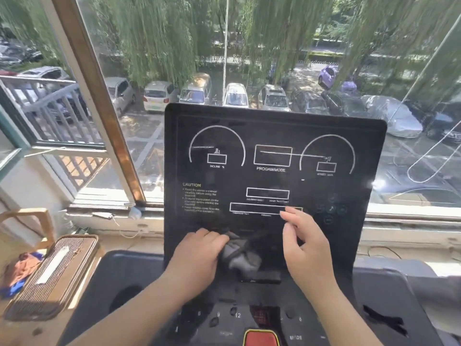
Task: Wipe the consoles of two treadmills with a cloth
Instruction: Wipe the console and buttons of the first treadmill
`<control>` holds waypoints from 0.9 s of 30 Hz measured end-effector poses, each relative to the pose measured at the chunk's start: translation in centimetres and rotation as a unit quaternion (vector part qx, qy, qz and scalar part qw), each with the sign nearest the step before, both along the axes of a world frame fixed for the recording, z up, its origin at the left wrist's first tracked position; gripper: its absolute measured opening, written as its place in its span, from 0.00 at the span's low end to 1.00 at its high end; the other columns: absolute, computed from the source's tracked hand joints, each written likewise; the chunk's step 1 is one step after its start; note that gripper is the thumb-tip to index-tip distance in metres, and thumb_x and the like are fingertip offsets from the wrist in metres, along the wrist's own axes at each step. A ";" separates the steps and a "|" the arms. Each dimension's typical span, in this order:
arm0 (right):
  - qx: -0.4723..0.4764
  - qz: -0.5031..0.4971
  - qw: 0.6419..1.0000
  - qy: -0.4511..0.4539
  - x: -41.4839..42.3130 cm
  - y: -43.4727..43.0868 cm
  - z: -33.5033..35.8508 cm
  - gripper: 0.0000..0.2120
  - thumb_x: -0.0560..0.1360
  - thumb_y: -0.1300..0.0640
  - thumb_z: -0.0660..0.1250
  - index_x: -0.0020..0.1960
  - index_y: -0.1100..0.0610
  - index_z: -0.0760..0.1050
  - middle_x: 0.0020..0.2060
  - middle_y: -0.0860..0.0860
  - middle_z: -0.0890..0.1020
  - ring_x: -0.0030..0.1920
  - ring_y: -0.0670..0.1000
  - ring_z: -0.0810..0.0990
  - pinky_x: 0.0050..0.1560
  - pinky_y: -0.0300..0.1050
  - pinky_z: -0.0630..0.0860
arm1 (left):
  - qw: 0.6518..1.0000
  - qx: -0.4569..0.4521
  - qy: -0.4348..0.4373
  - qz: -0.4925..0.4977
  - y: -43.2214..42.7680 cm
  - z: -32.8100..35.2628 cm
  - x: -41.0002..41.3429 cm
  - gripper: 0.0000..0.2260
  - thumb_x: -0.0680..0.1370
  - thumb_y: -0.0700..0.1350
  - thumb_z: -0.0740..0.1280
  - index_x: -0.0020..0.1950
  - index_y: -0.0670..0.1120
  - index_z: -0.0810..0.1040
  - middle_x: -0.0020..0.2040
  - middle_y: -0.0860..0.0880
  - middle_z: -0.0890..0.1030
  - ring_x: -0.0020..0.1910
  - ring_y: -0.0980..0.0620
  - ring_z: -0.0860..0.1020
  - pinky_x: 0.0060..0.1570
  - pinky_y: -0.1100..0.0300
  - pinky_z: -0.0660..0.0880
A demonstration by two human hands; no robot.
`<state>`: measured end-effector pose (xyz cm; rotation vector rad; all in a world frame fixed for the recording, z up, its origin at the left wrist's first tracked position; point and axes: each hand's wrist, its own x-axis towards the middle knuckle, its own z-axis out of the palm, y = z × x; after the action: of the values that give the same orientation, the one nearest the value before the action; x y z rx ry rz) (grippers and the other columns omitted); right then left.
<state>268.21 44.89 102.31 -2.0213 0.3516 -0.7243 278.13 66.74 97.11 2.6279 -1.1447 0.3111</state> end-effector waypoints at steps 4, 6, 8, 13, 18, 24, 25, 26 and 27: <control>0.058 -0.023 0.997 0.051 -3.5 -2.0 -0.8 0.16 0.81 0.66 0.64 0.56 0.48 0.84 0.44 0.41 0.85 0.42 0.41 0.81 0.43 0.31 0.74 | 1.000 0.006 0.013 0.018 -3.5 -0.3 -1.5 0.20 0.64 0.39 0.68 0.54 0.47 0.84 0.43 0.51 0.85 0.40 0.44 0.81 0.37 0.51 0.80; 0.088 -0.034 0.993 0.076 -4.1 -2.7 -1.3 0.14 0.82 0.64 0.64 0.56 0.50 0.84 0.43 0.42 0.85 0.39 0.40 0.81 0.41 0.28 0.73 | 1.000 -0.011 0.027 0.000 -6.1 0.2 -2.3 0.18 0.65 0.40 0.67 0.54 0.49 0.84 0.43 0.53 0.85 0.40 0.46 0.81 0.38 0.54 0.80; 0.092 -0.045 0.990 0.101 -4.5 -3.1 -1.9 0.14 0.82 0.63 0.64 0.57 0.50 0.84 0.50 0.41 0.86 0.49 0.37 0.82 0.48 0.28 0.75 | 0.998 -0.005 0.057 -0.009 -9.4 0.7 -3.3 0.16 0.66 0.42 0.70 0.52 0.52 0.83 0.41 0.55 0.84 0.40 0.48 0.81 0.38 0.57 0.78; 0.038 -0.099 0.986 0.127 -5.1 -4.1 -2.4 0.13 0.81 0.62 0.64 0.59 0.52 0.84 0.52 0.42 0.83 0.56 0.47 0.81 0.58 0.47 0.77 | 0.997 0.020 0.076 -0.017 -15.1 0.7 -5.7 0.15 0.69 0.40 0.73 0.54 0.49 0.79 0.46 0.51 0.84 0.47 0.44 0.80 0.46 0.52 0.76; 0.042 -0.057 0.991 0.113 -3.8 -2.3 -2.8 0.13 0.81 0.63 0.65 0.55 0.49 0.83 0.50 0.39 0.84 0.54 0.39 0.81 0.52 0.31 0.75 | 0.996 -0.015 0.080 0.021 -10.8 0.0 -5.1 0.16 0.67 0.43 0.73 0.54 0.50 0.80 0.47 0.53 0.83 0.47 0.47 0.80 0.44 0.52 0.78; 0.113 -0.004 0.986 0.125 -2.2 1.2 -4.4 0.13 0.81 0.64 0.64 0.53 0.50 0.84 0.46 0.43 0.87 0.45 0.43 0.84 0.44 0.30 0.75 | 0.984 -0.033 0.107 0.139 -2.2 1.5 -2.6 0.12 0.74 0.42 0.63 0.56 0.51 0.77 0.49 0.52 0.80 0.53 0.46 0.76 0.50 0.53 0.69; 0.130 -0.008 0.983 0.130 -2.3 1.2 -4.4 0.13 0.82 0.64 0.64 0.53 0.50 0.84 0.44 0.44 0.87 0.42 0.44 0.84 0.41 0.30 0.76 | 0.982 -0.038 0.112 0.149 -1.6 1.7 -2.4 0.10 0.73 0.42 0.63 0.53 0.50 0.77 0.48 0.52 0.80 0.52 0.45 0.76 0.49 0.53 0.69; 0.141 -0.015 0.981 0.134 -2.5 1.1 -4.4 0.14 0.82 0.65 0.63 0.52 0.50 0.84 0.42 0.45 0.87 0.40 0.46 0.83 0.39 0.30 0.76 | 0.981 -0.038 0.117 0.152 -1.3 1.9 -2.3 0.09 0.73 0.41 0.63 0.51 0.50 0.76 0.46 0.52 0.79 0.51 0.45 0.76 0.47 0.53 0.68; 0.148 -0.026 0.979 0.136 -2.7 0.9 -4.4 0.14 0.82 0.64 0.63 0.52 0.49 0.84 0.39 0.44 0.87 0.39 0.47 0.83 0.37 0.31 0.76 | 0.981 -0.031 0.119 0.150 -1.3 2.0 -2.2 0.08 0.73 0.41 0.63 0.50 0.50 0.75 0.46 0.52 0.79 0.50 0.45 0.75 0.45 0.53 0.67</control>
<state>265.47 45.74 97.96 -1.8309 0.6349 -0.3960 275.91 65.47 99.06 2.6891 -0.6526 0.0817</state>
